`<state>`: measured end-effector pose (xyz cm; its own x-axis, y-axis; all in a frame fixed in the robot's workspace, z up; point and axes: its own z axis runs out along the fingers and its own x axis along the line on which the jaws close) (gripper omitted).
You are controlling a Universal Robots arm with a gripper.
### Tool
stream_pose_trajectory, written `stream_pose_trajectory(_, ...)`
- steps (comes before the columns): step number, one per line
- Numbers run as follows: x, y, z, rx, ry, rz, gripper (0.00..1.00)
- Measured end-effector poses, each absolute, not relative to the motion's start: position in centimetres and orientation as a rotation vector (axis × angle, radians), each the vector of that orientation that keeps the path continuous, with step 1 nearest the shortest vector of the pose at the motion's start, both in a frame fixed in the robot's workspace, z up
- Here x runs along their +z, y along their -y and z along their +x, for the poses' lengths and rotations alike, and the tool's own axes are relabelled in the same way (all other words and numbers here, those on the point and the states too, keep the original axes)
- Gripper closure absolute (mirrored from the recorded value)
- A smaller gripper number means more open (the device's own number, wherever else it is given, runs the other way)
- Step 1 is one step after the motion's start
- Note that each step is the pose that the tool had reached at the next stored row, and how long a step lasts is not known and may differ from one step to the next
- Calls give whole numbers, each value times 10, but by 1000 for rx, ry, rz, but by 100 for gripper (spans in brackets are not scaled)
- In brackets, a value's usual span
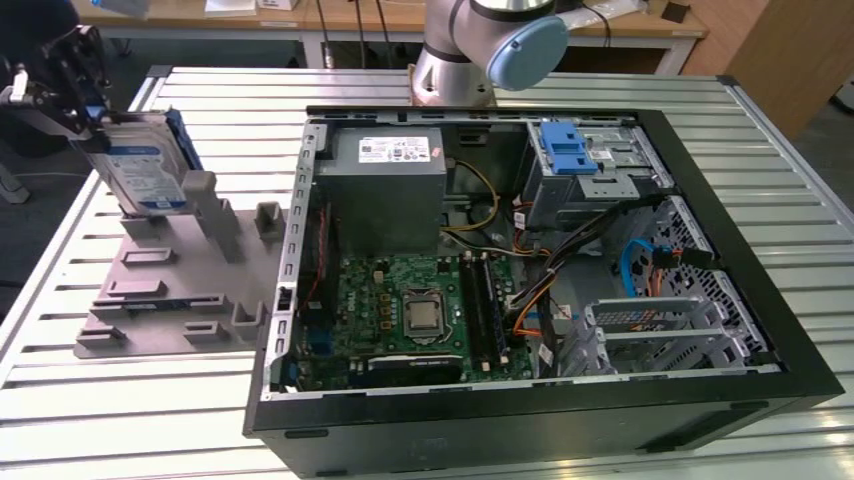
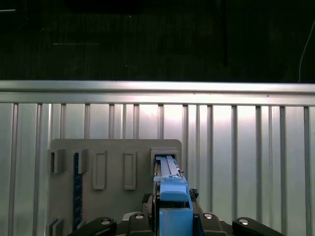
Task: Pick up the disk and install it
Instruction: 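Pick up the disk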
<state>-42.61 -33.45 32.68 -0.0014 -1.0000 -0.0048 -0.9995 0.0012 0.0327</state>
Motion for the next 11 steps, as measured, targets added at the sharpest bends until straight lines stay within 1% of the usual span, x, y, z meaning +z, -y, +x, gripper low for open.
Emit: stream_pose_trajectory(11, 338, 335, -426, -41, 2209, 2206, 64)
